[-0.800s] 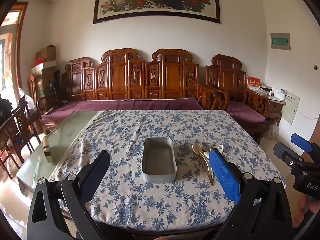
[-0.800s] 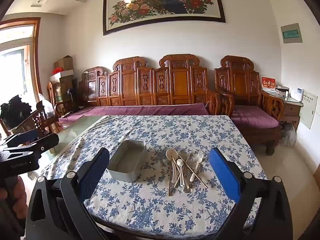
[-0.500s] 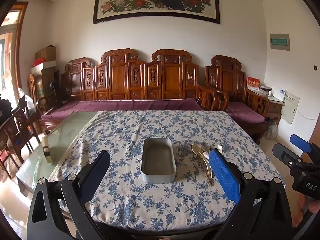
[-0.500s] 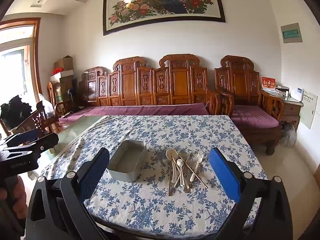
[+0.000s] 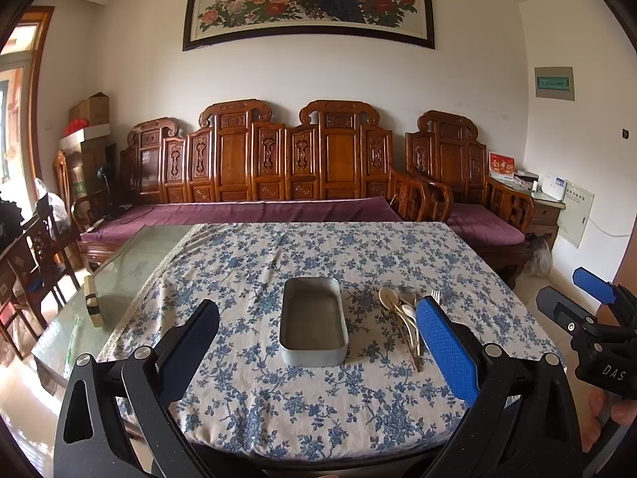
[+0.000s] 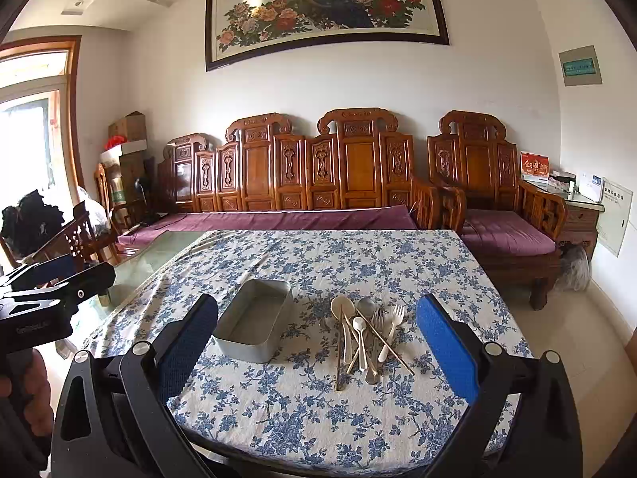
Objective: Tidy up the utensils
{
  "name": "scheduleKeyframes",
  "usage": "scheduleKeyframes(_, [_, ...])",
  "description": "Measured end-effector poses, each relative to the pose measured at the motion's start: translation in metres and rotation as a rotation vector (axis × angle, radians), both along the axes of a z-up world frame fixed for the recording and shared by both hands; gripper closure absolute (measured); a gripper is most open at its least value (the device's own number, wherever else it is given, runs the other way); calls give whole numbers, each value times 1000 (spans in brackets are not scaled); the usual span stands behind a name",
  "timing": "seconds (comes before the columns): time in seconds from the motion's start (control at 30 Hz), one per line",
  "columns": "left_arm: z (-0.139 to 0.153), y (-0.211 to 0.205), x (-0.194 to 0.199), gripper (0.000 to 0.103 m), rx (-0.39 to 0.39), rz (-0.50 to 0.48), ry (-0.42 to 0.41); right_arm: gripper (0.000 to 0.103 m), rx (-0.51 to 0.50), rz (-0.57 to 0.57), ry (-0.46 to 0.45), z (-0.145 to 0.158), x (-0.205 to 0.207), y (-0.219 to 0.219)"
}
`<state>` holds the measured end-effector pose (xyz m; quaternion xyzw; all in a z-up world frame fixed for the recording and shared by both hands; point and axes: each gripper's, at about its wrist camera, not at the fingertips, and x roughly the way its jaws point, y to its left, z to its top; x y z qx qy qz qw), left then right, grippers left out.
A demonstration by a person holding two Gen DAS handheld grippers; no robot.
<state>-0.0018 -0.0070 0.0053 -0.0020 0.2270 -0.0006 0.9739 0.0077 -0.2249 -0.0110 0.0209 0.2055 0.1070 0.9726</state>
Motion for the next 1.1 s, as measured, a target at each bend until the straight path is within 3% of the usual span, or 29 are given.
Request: scheduleKeyframes(1.1, [6,4,-2,7,4,-8,-4,2,2,-1,-1,-2,1,-2])
